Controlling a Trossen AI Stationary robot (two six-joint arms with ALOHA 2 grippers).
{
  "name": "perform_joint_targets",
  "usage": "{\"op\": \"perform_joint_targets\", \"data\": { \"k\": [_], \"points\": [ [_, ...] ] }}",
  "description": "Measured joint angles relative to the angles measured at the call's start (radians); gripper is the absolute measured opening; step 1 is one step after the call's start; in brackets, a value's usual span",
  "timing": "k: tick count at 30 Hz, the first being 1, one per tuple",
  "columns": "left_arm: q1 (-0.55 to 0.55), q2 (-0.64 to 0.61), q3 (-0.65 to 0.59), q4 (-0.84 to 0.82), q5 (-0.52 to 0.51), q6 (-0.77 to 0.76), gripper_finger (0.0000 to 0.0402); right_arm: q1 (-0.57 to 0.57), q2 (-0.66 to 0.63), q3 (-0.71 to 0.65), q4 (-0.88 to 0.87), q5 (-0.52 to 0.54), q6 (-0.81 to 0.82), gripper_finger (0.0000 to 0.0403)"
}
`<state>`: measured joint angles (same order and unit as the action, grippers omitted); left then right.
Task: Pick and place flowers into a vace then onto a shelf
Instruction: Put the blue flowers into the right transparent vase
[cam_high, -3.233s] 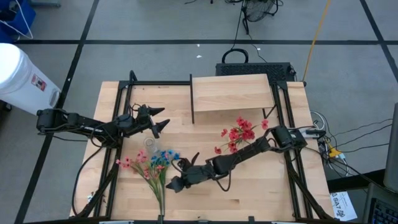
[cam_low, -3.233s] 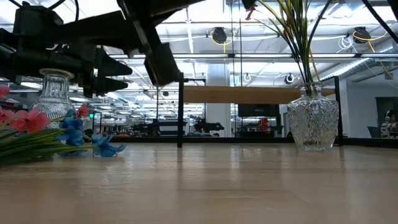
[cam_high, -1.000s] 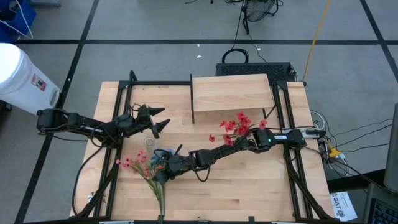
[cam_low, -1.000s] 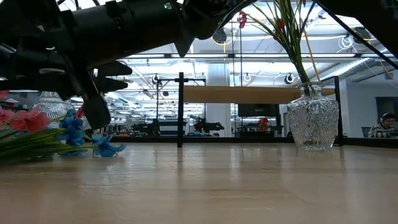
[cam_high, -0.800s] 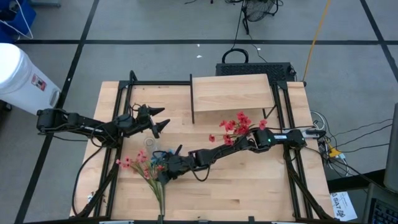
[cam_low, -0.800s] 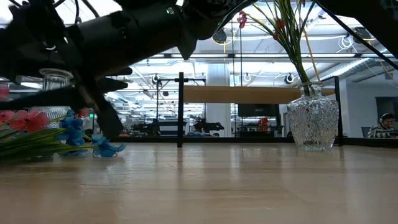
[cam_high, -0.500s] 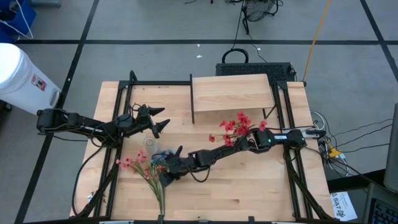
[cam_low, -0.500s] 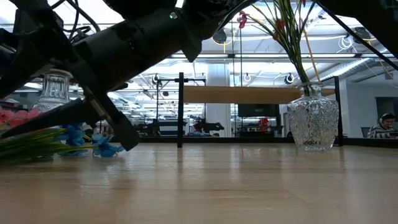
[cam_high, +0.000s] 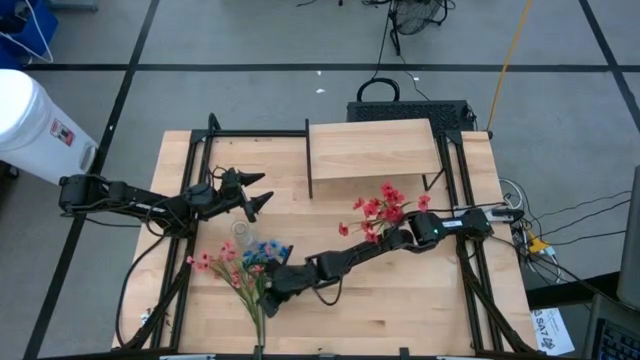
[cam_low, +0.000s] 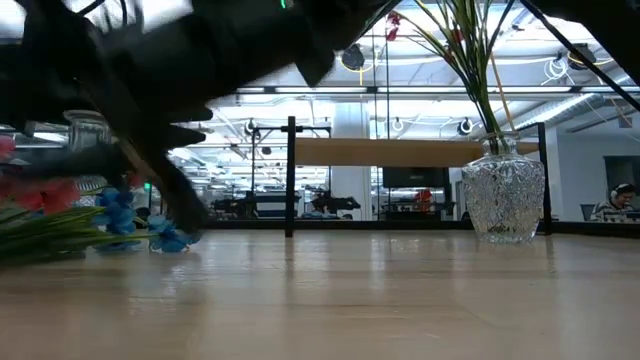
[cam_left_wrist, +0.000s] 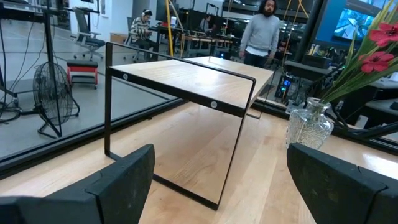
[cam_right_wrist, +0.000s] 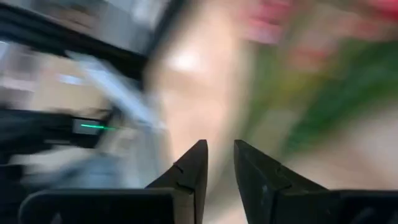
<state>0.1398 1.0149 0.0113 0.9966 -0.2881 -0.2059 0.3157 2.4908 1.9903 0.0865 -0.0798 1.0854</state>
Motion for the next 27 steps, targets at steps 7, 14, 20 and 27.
{"op": "perform_joint_targets", "data": {
  "k": [7, 14, 20, 27],
  "points": [
    [0.0, 0.0, 0.0, 0.0, 0.0, 0.0, 0.0365, 0.015, 0.001, 0.0, 0.134, -0.025, 0.011, 0.0055],
    [0.0, 0.0, 0.0, 0.0, 0.0, 0.0, 0.0365, -0.011, 0.018, 0.001, 0.192, -0.029, 0.081, 0.0047],
    [0.0, 0.0, 0.0, 0.0, 0.0, 0.0, 0.0365, -0.006, 0.018, 0.001, 0.201, -0.018, 0.082, 0.0047],
    [0.0, 0.0, 0.0, 0.001, 0.0, 0.0, 0.0365, -0.01, 0.081, 0.004, 0.227, -0.043, 0.184, 0.0047]
  ]
}}
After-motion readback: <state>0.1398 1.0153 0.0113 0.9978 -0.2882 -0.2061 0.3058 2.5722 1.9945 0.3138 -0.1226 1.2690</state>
